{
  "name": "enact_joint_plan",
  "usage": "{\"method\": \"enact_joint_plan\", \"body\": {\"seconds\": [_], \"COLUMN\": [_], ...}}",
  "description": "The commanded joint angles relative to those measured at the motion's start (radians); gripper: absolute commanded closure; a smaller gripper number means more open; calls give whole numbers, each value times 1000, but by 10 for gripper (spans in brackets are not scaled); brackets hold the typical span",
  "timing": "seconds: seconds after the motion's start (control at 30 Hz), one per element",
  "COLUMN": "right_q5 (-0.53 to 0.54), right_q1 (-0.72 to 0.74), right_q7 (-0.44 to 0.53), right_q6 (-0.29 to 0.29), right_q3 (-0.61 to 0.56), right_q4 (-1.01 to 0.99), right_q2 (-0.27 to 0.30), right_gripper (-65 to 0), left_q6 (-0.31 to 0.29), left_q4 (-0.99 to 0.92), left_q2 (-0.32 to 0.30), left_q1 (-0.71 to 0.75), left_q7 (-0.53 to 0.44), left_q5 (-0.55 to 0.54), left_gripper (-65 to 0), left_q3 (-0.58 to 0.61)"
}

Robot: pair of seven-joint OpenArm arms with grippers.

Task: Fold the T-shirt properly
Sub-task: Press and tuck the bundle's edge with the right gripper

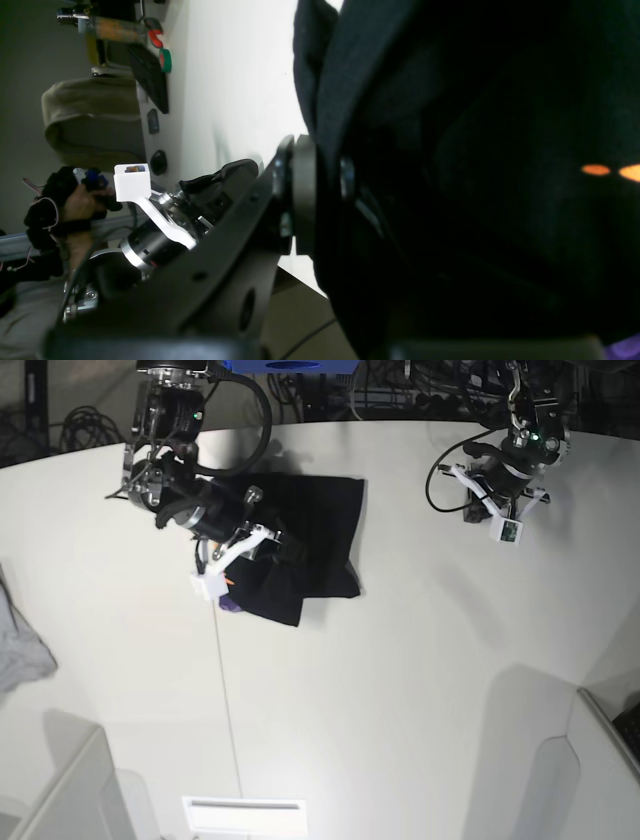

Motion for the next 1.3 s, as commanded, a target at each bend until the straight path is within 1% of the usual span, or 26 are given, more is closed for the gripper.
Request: {"method": "enact_joint_plan", "body": {"seconds": [0.0, 0.27, 0.33, 0.43, 0.53, 0.6, 0.77, 1.03, 1.2, 1.27], "right_q5": [23, 24, 24, 24, 24, 24, 21, 21, 20, -2], "right_q1": [10, 15, 15, 15, 15, 16, 29, 76, 98, 110], "right_q7": [8, 8, 8, 8, 8, 7, 8, 8, 8, 7], "right_q6": [2, 2, 2, 2, 2, 2, 1, 1, -1, -12], "right_q3": [0, -1, -1, -1, -3, -9, -61, -113, -170, -193], "right_q4": [1, -49, -48, -48, -46, -46, -48, -123, -132, -132], "right_q2": [-2, -2, -2, -2, -2, -2, 3, 5, 5, 5], "right_gripper": [0, 0, -81, -176, -236, -261, -267, -264, -264, -264], "left_q6": [-3, -3, -3, -3, -3, -3, -3, -3, -3, -3], "left_q4": [15, 14, 14, 14, 14, 14, 14, 14, 14, 14], "left_q2": [-9, -9, -9, -9, -9, -9, -9, -11, -9, -9], "left_q1": [0, 0, 0, 0, 0, 0, -2, -2, 0, 0], "left_q7": [-17, -17, -17, -17, -17, -17, -17, -17, -17, -17], "left_q5": [-9, -9, -9, -9, -9, -9, -9, -9, -9, -9], "left_gripper": [0, 0, 0, 0, 0, 0, 0, 0, 0, 0], "left_q3": [-2, -2, -4, -4, -4, -4, -4, -7, -76, -104]}}
